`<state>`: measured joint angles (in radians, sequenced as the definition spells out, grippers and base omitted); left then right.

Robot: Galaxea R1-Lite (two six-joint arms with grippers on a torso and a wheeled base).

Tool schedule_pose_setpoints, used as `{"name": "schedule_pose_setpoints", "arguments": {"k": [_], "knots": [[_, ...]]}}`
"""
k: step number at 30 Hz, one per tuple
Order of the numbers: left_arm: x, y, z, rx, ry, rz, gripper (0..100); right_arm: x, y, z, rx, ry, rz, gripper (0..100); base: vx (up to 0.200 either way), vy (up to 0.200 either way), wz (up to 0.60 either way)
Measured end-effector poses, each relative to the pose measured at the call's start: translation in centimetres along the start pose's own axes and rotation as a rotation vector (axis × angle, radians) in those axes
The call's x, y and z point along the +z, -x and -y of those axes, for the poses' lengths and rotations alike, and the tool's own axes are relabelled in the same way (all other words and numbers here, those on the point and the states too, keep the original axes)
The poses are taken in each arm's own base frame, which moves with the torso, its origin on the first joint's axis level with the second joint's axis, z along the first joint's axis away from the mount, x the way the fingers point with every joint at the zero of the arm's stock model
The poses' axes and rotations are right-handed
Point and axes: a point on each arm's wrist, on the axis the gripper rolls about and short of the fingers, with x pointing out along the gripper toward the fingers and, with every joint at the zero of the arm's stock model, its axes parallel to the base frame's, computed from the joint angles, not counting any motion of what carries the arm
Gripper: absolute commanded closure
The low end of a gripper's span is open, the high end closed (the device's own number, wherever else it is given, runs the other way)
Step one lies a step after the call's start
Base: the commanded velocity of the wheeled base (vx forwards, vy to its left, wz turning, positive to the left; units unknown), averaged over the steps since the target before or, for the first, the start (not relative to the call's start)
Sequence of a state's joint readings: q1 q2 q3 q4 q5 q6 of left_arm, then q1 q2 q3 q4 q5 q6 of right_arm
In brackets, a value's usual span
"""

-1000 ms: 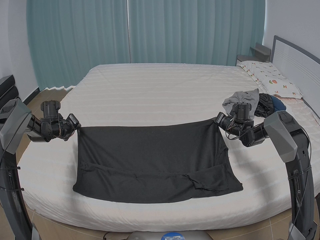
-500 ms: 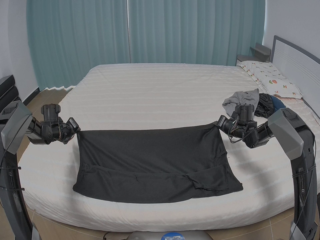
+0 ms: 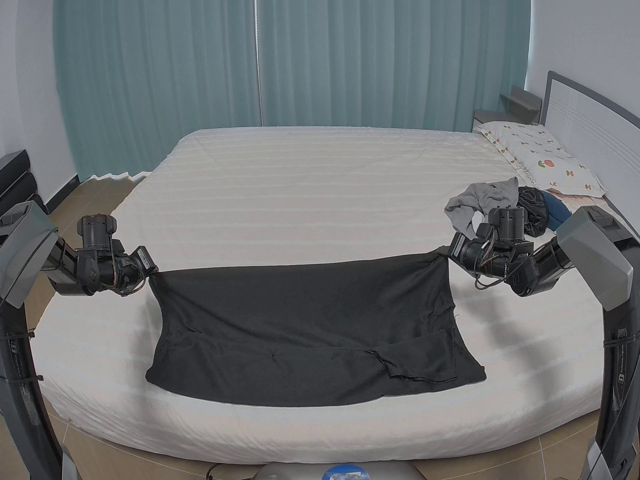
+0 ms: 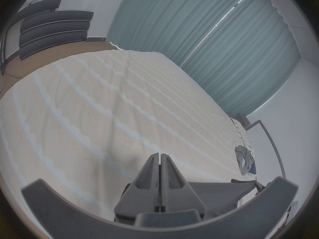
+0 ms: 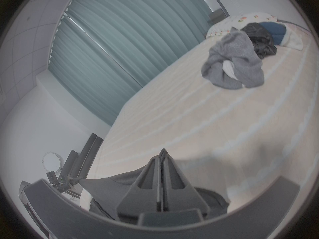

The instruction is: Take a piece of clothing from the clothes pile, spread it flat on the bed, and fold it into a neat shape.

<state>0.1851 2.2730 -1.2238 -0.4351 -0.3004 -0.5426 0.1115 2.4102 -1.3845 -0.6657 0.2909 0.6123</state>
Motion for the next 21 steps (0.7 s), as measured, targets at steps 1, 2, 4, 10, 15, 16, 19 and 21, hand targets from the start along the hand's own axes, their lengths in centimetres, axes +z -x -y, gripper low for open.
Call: {"name": "schedule_pose_setpoints", "arguments": {"k": [1, 2, 4, 10, 15, 16, 19, 21], "knots": [[0.1, 0.0, 0.1, -0.003, -0.002, 0.004, 100, 0.2, 0.0, -0.1, 0.005, 0.003, 0.010, 100, 0.000, 0.000, 0.00], [0.3, 0.0, 0.2, -0.006, -0.004, 0.008, 100, 0.4, 0.0, -0.2, 0.009, 0.005, 0.019, 100, 0.000, 0.000, 0.00], [0.5, -0.1, 0.5, -0.012, -0.005, 0.017, 100, 0.6, -0.2, -0.2, 0.013, 0.007, 0.028, 100, 0.000, 0.000, 0.00], [0.8, -0.4, 1.2, -0.026, 0.003, 0.027, 100, 0.7, -0.8, -0.2, 0.018, 0.007, 0.036, 100, 0.000, 0.000, 0.00], [0.6, -0.8, 1.4, -0.026, -0.001, 0.024, 100, 0.4, -1.1, -0.1, 0.017, 0.007, 0.029, 100, 0.000, 0.000, 0.00], [0.5, -0.8, 1.4, -0.026, -0.001, 0.023, 100, 0.3, -1.1, -0.1, 0.016, 0.007, 0.027, 100, 0.000, 0.000, 0.00], [0.3, -0.9, 1.4, -0.024, -0.001, 0.017, 100, 0.0, -0.8, 0.1, 0.007, 0.006, 0.011, 100, 0.000, 0.000, 0.00], [0.2, -0.9, 1.3, -0.022, -0.001, 0.012, 100, -0.2, -0.6, 0.2, 0.002, 0.004, 0.000, 100, 0.000, 0.000, 0.00]]}}
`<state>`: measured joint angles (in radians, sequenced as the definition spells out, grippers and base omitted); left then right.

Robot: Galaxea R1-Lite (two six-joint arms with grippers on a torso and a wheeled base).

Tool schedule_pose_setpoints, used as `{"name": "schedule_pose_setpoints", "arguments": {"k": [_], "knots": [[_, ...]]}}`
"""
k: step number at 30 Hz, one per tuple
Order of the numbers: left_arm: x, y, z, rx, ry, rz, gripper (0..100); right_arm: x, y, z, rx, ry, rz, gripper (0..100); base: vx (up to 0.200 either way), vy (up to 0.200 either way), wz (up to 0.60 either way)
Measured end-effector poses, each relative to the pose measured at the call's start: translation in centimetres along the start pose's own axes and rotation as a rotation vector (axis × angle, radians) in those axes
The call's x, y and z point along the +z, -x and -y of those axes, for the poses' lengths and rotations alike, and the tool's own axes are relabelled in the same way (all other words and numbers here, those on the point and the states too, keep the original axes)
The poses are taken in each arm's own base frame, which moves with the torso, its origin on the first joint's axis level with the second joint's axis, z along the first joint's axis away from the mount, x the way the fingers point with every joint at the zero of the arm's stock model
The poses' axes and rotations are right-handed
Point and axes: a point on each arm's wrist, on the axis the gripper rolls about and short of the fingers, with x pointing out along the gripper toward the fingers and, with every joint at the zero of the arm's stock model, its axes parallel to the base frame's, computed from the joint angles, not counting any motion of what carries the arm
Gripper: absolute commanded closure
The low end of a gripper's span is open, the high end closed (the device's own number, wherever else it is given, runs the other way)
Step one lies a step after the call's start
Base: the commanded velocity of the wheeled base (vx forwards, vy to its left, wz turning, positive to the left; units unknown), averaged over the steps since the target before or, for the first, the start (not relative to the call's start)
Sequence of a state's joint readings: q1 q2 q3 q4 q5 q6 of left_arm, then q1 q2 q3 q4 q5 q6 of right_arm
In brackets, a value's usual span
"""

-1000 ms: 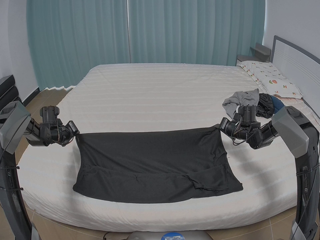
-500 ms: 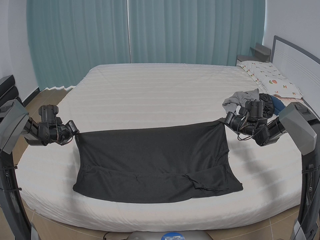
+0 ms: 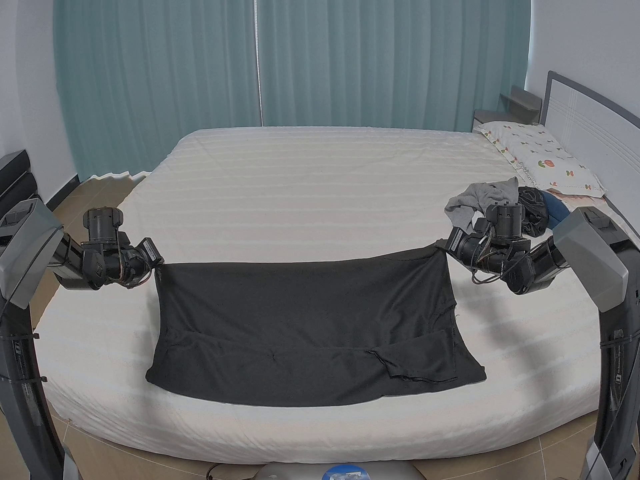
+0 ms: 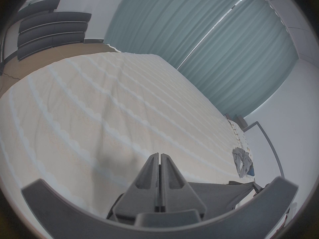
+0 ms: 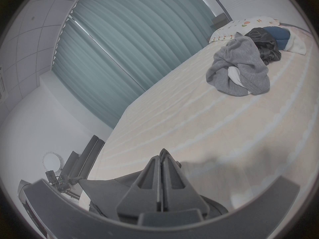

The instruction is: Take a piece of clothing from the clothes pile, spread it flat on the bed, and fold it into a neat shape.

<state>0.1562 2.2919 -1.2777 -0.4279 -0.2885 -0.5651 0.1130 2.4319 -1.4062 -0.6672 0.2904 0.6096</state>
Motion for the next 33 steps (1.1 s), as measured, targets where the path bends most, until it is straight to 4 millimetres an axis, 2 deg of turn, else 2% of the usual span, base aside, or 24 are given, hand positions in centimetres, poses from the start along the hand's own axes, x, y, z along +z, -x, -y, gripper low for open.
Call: {"name": "schedule_pose_setpoints", "arguments": {"k": [8, 15, 20, 26, 33], "knots": [[-1.1, 0.8, -0.7, 0.026, -0.021, -0.038, 100, -1.2, 2.2, 0.4, -0.005, 0.014, -0.076, 100, 0.000, 0.000, 0.00], [-2.9, 2.0, -1.7, 0.058, -0.119, -0.096, 100, -2.4, 4.2, 0.8, -0.004, 0.065, -0.146, 100, 0.000, 0.000, 0.00], [-4.8, 2.6, -2.7, 0.085, -0.176, -0.164, 100, -4.1, 5.3, 1.8, -0.028, 0.117, -0.210, 100, 0.000, 0.000, 0.00], [-6.3, 2.9, -3.3, 0.105, -0.191, -0.217, 100, -5.9, 5.7, 2.9, -0.053, 0.142, -0.274, 100, 0.000, 0.000, 0.00], [-7.1, 2.9, -3.7, 0.114, -0.191, -0.246, 100, -7.2, 5.8, 3.4, -0.067, 0.138, -0.319, 100, 0.000, 0.000, 0.00]]}}
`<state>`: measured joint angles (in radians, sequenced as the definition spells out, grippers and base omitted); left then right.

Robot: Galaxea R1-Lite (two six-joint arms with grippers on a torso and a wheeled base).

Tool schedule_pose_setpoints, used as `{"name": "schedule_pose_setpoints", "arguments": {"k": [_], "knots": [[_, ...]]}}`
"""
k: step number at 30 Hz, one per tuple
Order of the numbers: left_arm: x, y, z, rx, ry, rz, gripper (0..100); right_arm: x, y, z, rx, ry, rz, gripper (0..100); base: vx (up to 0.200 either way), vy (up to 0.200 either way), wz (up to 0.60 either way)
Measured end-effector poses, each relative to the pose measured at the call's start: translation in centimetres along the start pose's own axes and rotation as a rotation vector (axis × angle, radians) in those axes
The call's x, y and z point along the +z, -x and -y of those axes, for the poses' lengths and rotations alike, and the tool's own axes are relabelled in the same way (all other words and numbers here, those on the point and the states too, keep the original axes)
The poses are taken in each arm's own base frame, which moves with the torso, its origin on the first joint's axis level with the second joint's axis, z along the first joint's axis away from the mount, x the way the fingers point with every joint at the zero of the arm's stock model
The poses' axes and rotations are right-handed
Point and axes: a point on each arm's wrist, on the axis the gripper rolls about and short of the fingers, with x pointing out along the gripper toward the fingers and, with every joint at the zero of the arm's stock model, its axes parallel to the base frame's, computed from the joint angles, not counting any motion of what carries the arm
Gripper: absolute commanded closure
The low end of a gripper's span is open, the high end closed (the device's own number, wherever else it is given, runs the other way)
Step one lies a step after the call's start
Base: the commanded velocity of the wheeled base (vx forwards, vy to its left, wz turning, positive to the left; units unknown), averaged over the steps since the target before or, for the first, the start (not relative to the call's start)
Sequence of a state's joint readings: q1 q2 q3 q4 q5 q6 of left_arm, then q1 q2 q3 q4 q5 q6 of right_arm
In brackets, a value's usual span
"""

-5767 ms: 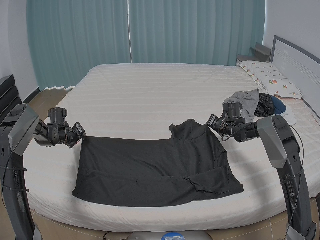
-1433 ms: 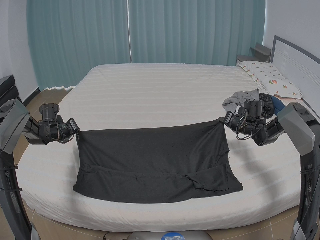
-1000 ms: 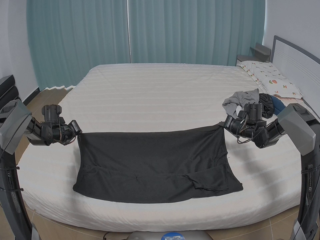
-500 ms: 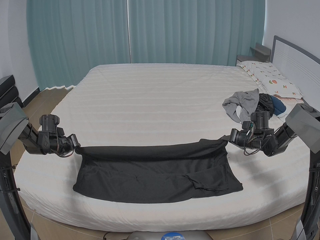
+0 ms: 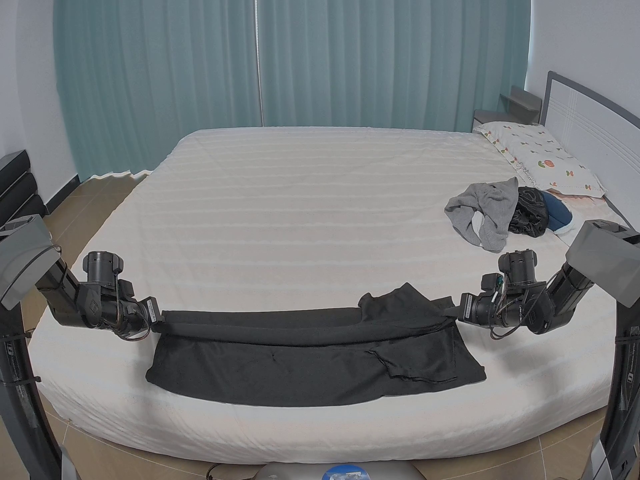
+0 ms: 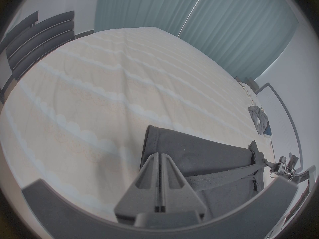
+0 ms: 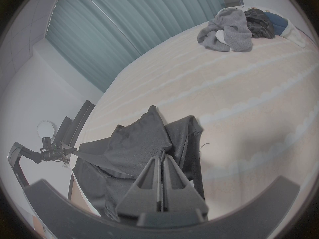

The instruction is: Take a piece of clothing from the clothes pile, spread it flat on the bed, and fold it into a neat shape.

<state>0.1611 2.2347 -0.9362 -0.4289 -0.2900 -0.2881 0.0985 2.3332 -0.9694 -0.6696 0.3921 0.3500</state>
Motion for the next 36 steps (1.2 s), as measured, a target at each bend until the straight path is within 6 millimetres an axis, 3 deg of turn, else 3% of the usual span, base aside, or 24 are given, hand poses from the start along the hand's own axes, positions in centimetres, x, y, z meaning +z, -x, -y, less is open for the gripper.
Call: {"name": "schedule_pose_setpoints", "arguments": {"k": [2, 3, 5, 6, 11, 18, 27, 36], "knots": [[-0.3, 0.0, -0.1, 0.003, 0.002, -0.009, 100, -0.3, 0.0, 0.1, -0.003, 0.010, -0.008, 100, 0.000, 0.000, 0.00], [-0.4, 0.0, -0.1, 0.004, 0.004, -0.014, 0, -0.4, 0.0, 0.2, -0.005, 0.013, -0.014, 100, 0.000, 0.000, 0.00], [-0.6, -0.1, -0.2, 0.006, 0.005, -0.020, 0, -0.7, 0.0, 0.2, -0.008, 0.017, -0.023, 100, 0.000, 0.000, 0.00], [-0.7, -0.1, -0.2, 0.007, 0.006, -0.025, 0, -0.8, 0.0, 0.2, -0.009, 0.017, -0.026, 0, 0.000, 0.000, 0.00], [-1.2, 0.0, -0.3, 0.012, 0.012, -0.040, 0, -0.9, 0.2, 0.2, -0.008, 0.009, -0.028, 0, 0.000, 0.000, 0.00], [-1.0, 0.6, -0.3, 0.007, 0.023, -0.027, 0, 0.7, 1.0, -0.3, 0.027, -0.057, 0.018, 0, 0.000, 0.000, 0.00], [1.8, 0.8, 0.3, -0.026, 0.200, 0.061, 0, 2.1, 1.4, -0.6, 0.039, -0.196, 0.061, 0, 0.000, 0.000, 0.00], [3.7, -1.6, 0.3, -0.040, 0.289, 0.101, 0, 2.0, -0.2, 0.5, 0.000, -0.289, 0.069, 0, 0.000, 0.000, 0.00]]}}
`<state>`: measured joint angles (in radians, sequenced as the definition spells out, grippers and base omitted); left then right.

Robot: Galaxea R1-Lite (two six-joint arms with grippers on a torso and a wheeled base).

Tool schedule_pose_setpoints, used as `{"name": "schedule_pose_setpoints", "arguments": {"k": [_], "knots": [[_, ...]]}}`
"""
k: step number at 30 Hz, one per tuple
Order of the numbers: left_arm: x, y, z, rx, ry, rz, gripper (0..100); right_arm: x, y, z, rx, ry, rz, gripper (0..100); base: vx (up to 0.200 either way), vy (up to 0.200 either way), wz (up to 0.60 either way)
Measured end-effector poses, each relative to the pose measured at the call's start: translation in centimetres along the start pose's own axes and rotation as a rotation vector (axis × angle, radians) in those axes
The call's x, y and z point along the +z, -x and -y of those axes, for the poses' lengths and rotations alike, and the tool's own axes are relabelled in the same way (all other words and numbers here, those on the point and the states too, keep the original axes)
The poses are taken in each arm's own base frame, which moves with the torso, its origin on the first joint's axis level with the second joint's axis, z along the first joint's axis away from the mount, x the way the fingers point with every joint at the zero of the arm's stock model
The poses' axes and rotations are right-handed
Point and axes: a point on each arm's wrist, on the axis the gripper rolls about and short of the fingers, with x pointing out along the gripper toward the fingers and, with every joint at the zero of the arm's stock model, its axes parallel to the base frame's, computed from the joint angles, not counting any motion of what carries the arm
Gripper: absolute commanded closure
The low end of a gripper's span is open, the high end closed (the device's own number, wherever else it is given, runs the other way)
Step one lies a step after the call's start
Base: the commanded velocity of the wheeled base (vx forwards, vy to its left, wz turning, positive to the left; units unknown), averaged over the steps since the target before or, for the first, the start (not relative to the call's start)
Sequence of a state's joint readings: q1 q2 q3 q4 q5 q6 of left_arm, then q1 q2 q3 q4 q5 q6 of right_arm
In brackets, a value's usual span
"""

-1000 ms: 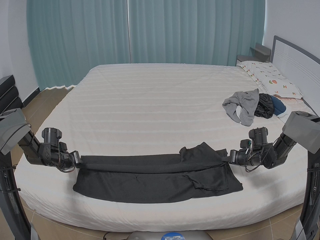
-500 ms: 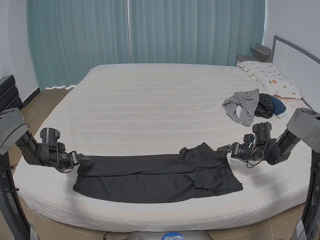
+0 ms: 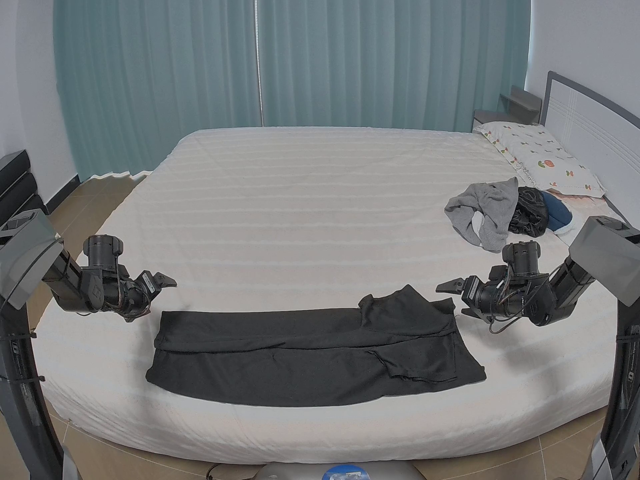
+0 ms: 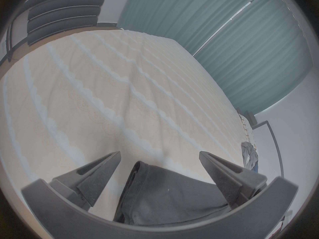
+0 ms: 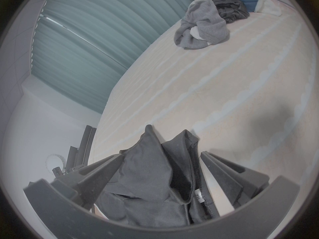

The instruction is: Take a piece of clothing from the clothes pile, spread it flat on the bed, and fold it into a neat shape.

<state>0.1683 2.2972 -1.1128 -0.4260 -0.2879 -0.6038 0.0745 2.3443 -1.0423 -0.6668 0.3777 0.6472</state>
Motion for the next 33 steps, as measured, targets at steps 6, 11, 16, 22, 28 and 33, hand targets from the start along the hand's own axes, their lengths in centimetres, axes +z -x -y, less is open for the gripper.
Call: {"name": "schedule_pose_setpoints", "arguments": {"k": [6, 11, 16, 22, 28, 33], "knots": [[-0.2, -1.2, -0.3, 0.004, 0.010, -0.011, 100, 0.0, -0.7, 0.5, -0.007, -0.025, -0.002, 0, 0.000, 0.000, 0.00], [-0.7, -2.0, -0.2, 0.006, 0.003, -0.027, 100, -0.2, -1.2, 0.7, -0.011, -0.032, -0.008, 0, 0.000, 0.000, 0.00], [-1.1, -2.4, -0.2, 0.013, -0.002, -0.035, 100, -0.4, -1.7, 0.9, -0.016, -0.032, -0.014, 0, 0.000, 0.000, 0.00], [-1.0, -2.5, -0.5, 0.022, 0.004, -0.031, 100, -0.4, -2.1, 0.8, -0.041, -0.032, -0.010, 100, 0.000, 0.000, 0.00], [-0.6, -2.3, -0.8, 0.038, 0.060, -0.008, 100, -0.2, -2.4, 0.7, -0.064, -0.027, 0.008, 100, 0.000, 0.000, 0.00], [-0.4, -2.3, -0.8, 0.037, 0.078, 0.001, 100, -0.1, -2.4, 0.7, -0.071, -0.030, 0.013, 100, 0.000, 0.000, 0.00]]}}
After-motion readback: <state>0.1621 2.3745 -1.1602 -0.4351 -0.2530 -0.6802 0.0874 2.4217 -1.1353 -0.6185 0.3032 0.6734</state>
